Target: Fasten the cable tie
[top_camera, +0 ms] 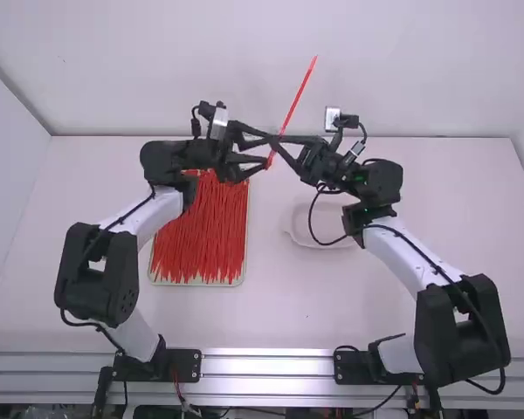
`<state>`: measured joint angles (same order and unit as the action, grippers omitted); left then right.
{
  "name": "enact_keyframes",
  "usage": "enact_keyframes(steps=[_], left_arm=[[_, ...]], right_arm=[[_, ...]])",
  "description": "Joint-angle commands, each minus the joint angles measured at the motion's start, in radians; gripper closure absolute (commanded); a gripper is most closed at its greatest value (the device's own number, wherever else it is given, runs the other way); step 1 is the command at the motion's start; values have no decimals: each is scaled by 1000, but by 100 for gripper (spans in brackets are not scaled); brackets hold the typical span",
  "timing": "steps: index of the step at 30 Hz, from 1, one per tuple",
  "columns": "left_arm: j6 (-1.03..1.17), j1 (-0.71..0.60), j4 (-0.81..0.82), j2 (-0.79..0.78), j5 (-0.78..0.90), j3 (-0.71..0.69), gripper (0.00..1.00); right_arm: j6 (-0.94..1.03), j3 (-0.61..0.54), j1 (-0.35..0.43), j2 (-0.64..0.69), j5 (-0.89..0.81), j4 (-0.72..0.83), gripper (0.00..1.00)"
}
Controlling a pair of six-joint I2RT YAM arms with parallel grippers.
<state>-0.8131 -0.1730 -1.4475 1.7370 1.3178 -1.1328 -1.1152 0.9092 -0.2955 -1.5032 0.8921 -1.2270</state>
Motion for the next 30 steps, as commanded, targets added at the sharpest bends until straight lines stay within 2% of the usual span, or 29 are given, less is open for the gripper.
enact_keyframes(steps=[1, 5, 9, 15, 19, 22, 26, 30], left_arm=[[2, 9, 12, -5, -3, -18, 1], [2, 50, 114, -5, -38, -18, 1], [112, 95, 314, -5, -45, -18, 1], [418, 128, 803, -5, -69, -18, 1], [567, 129, 1059, -5, -193, -18, 1], [632, 130, 1170, -5, -256, -18, 1], [719, 121, 1332, -5, -344, -18, 1], [790, 123, 1425, -5, -341, -18, 1]], right_arm=[[17, 0, 34, 16, 35, 5, 100], [25, -2, 78, 16, 109, 27, 100], [113, -2, 122, 16, 174, 124, 100], [271, -23, 175, 16, 183, 337, 100], [400, -25, 206, 16, 183, 487, 100], [491, -26, 219, 16, 185, 578, 100], [678, -26, 217, 16, 120, 792, 100], [800, -26, 217, 16, -19, 967, 100]])
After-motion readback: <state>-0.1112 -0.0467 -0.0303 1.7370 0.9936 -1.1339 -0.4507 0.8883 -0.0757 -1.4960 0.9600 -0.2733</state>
